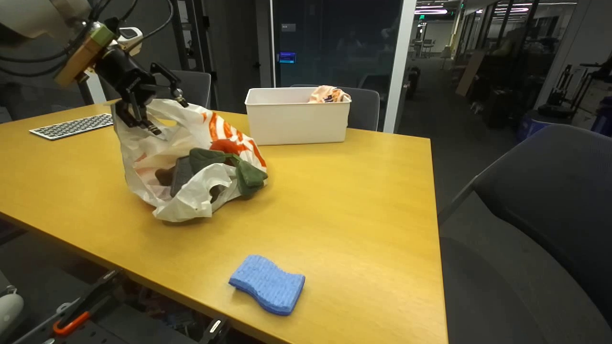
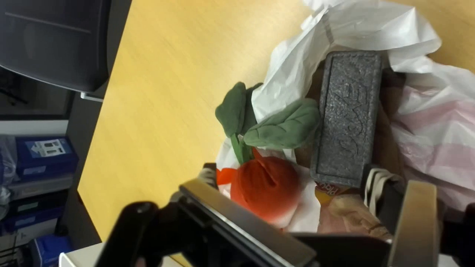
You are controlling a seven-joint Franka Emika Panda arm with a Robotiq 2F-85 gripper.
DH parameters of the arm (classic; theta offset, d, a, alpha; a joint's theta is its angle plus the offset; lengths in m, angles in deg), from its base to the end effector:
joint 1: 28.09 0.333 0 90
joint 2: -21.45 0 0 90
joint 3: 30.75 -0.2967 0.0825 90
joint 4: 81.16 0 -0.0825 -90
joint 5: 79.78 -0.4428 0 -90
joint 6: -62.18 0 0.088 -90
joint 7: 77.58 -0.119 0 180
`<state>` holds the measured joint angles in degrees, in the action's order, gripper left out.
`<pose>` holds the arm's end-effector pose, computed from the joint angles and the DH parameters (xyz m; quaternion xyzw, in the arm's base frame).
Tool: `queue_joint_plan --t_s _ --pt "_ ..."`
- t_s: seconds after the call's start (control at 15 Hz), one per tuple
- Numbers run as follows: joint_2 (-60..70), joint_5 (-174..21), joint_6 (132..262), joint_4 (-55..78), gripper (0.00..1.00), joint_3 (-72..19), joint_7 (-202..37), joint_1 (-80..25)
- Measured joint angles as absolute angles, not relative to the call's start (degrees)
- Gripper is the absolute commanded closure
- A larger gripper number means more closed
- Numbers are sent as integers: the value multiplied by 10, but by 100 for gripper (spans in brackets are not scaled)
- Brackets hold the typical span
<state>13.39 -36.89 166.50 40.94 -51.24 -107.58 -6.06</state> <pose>0.4540 0.3316 0.2682 0.8922 0.2683 0.0176 0.3630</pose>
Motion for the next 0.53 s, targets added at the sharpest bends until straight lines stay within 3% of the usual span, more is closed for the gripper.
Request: queue_joint_plan --t_s 0.53 --pt "171 -300 1445 373 0 -538 -1106 -18"
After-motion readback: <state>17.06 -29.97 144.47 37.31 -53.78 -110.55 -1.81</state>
